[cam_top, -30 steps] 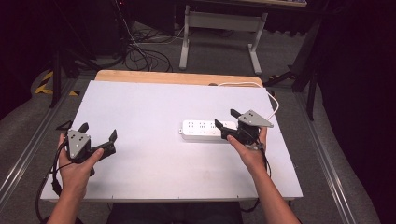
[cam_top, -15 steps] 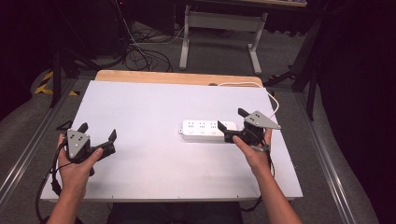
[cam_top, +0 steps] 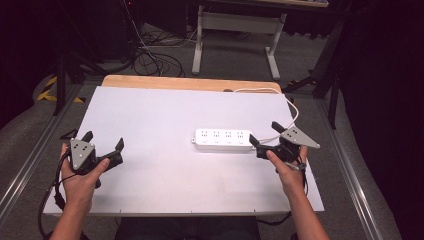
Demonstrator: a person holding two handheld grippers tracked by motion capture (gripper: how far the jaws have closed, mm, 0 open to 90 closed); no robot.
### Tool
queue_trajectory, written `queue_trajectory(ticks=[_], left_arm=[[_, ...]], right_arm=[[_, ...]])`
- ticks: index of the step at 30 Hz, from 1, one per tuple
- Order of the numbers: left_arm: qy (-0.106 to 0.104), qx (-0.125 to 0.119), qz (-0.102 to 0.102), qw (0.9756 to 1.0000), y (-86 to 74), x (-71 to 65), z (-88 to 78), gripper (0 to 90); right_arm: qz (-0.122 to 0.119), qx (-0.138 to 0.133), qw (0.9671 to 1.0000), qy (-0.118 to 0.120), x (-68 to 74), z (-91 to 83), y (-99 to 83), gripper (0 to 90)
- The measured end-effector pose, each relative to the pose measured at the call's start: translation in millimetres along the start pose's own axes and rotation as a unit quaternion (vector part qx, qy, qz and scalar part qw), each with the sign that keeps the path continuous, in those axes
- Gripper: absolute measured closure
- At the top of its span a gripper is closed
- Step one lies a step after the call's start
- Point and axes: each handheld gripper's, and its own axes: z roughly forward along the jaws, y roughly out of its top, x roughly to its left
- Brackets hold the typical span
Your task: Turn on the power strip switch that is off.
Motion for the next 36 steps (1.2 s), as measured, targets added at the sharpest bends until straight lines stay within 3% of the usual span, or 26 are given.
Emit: queue_trajectory(ticks=[8,25,36], left_arm=[[-0.001,0.000,-0.001,1.0000,0.6,-0.8,0.9,4.7],[-0.001,0.001,-0.002,1.0000,1.0,-0.5,1.2,4.2],[0.002,0.000,-0.005,1.0000,1.0,0.3,0.7,2.8]], right_arm=[[0.027,-0.014,0.9995,-0.004,-8.9,-8.8,-7.2,2.7],[0.022,-0.015,0.9996,-0.007,-10.6,-9.3,-9.7,2.5],[0.036,-0.022,0.9991,-0.008,-13.0,-10.4,-11.6,2.2]])
